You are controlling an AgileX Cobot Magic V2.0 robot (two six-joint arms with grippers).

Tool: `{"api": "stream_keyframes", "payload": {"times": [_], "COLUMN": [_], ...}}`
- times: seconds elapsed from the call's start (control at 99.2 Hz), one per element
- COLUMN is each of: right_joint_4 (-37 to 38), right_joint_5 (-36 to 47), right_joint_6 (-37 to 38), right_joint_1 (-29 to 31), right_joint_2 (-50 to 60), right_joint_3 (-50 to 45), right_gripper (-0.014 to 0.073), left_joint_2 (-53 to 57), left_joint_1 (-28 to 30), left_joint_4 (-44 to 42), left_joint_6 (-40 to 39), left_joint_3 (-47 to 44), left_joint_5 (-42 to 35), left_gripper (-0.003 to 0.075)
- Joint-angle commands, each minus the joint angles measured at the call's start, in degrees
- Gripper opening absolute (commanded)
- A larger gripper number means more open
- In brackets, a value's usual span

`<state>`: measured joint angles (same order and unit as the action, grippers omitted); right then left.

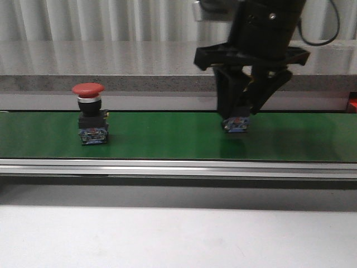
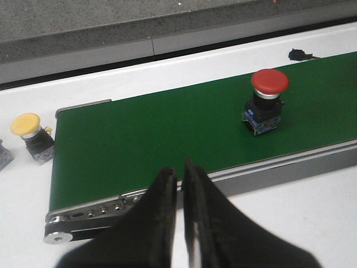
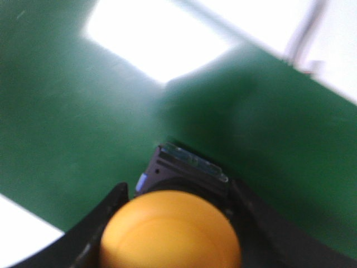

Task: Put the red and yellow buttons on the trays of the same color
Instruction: 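Carry the yellow button into the yellow tray and release it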

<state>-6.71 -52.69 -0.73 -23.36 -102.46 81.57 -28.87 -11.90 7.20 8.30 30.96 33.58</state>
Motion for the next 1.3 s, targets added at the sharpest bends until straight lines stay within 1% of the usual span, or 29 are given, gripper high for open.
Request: {"api": "stream_keyframes", "payload": {"times": [0.0,0.151,0.363,0.554,0.736,0.998,1.119,1.19,1.29], "right_joint_4": [1.88,1.88,1.93,4.52,4.99,5.29,5.35,5.35,5.35], "right_joint_5": [1.74,0.38,-2.18,-4.86,-5.28,-3.54,-0.40,2.57,6.60], "right_joint_6": [2.07,2.07,2.07,2.07,2.21,6.24,8.37,9.41,9.47], "right_joint_1": [3.45,10.46,23.41,35.12,43.77,55.34,60.03,61.65,62.32], "right_joint_2": [5.52,8.74,12.07,12.77,12.77,12.77,12.72,12.72,12.60], "right_joint_3": [1.83,1.83,1.83,1.79,1.79,-1.03,-4.51,-6.97,-10.54], "right_gripper": [0.0113,0.0113,0.0113,0.0113,0.0113,0.0113,0.0113,0.0113,0.0113], "left_joint_2": [-0.21,-0.21,-0.21,-0.21,-0.21,-0.21,-0.21,-0.21,-0.21], "left_joint_1": [-0.34,-0.34,-0.34,-0.34,-0.34,-0.34,-0.34,-0.34,-0.34], "left_joint_4": [0.84,0.84,0.84,0.84,0.84,0.84,0.84,0.84,0.84], "left_joint_6": [-0.17,-0.17,-0.17,-0.17,-0.17,-0.17,-0.17,-0.17,-0.17], "left_joint_3": [1.44,1.44,1.44,1.44,1.44,1.44,1.44,1.44,1.44], "left_joint_5": [-4.18,-4.18,-4.18,-4.18,-4.18,-4.18,-4.18,-4.18,-4.18], "left_gripper": [-0.0006,-0.0006,-0.0006,-0.0006,-0.0006,-0.0006,-0.0006,-0.0006,-0.0006]}}
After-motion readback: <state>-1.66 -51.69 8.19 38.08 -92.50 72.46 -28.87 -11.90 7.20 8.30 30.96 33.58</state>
